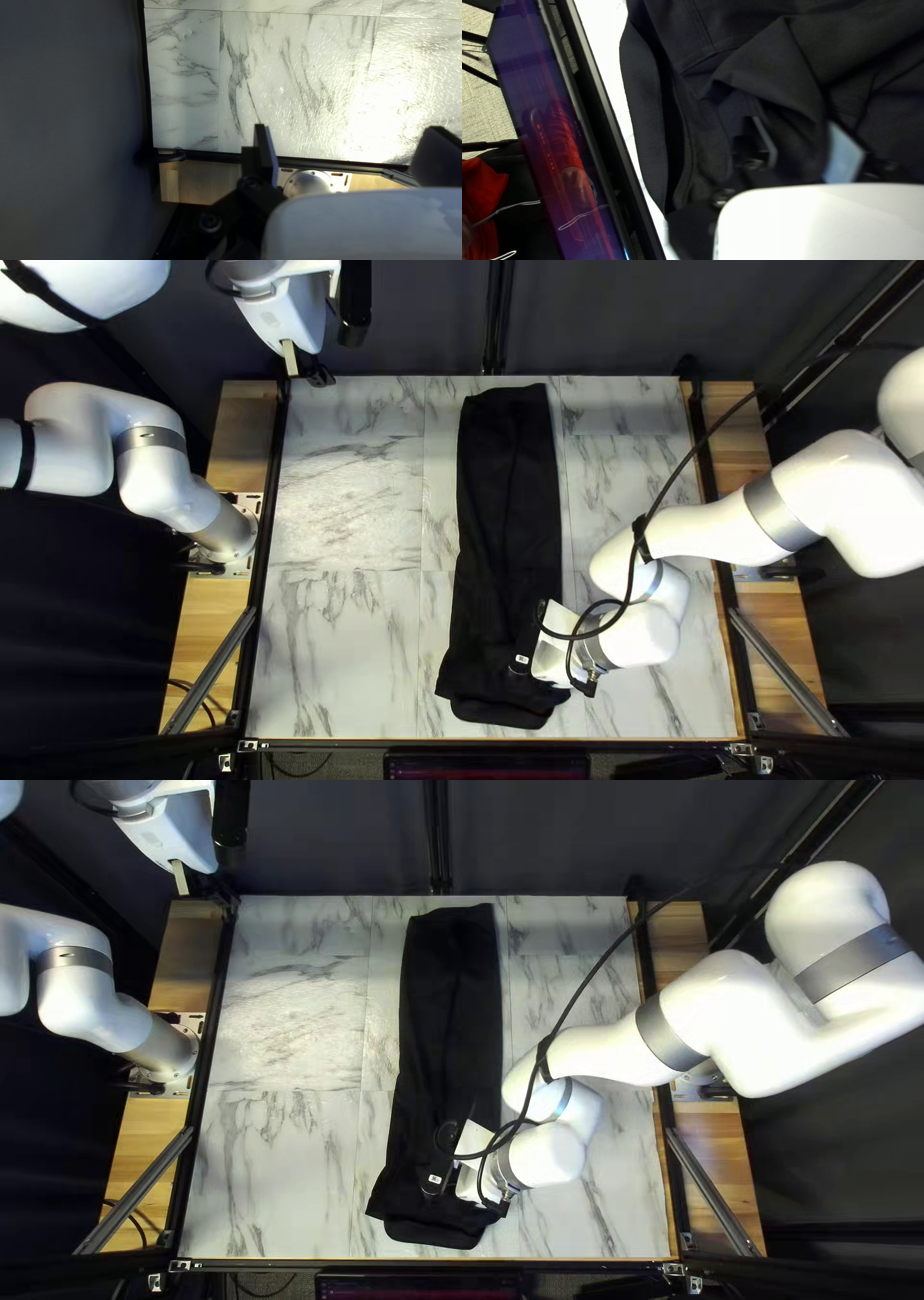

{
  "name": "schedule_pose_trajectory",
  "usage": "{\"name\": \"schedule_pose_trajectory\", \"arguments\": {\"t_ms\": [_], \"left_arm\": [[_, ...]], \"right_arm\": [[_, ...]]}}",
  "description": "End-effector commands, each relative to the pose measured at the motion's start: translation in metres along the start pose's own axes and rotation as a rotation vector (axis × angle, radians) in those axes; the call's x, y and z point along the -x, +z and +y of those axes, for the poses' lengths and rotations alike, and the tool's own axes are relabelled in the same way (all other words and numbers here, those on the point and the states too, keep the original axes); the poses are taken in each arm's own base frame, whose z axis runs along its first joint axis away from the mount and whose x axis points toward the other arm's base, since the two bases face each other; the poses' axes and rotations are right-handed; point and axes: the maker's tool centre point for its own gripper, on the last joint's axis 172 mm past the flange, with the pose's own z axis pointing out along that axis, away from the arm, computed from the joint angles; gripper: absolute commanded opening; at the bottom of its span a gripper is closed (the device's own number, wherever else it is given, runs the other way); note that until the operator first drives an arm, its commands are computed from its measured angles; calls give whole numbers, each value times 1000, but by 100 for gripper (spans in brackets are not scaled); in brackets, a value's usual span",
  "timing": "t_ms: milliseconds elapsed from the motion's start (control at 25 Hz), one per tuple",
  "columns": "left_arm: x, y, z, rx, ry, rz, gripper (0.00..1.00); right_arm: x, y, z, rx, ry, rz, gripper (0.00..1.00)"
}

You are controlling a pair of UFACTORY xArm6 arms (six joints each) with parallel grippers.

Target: Fold t-shirt

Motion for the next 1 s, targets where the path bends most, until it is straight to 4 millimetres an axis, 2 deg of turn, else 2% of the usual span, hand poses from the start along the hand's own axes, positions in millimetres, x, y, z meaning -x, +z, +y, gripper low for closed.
{"name": "schedule_pose_trajectory", "arguments": {"t_ms": [40,240,360,520,640,800,1000], "left_arm": [[0,0,0,0,0,0,100],[0,0,0,0,0,0,100],[0,0,0,0,0,0,100],[0,0,0,0,0,0,100],[0,0,0,0,0,0,100],[0,0,0,0,0,0,100],[0,0,0,0,0,0,100]], "right_arm": [[-8,-29,15,36,-55,-53,0],[-31,-49,24,128,-134,-120,0],[-48,-51,26,211,-176,-161,0],[-66,-42,27,340,-222,-219,0],[-76,-25,24,452,-270,-281,0],[-77,-15,25,584,-287,-356,0],[-63,-16,34,654,-268,-391,0]]}}
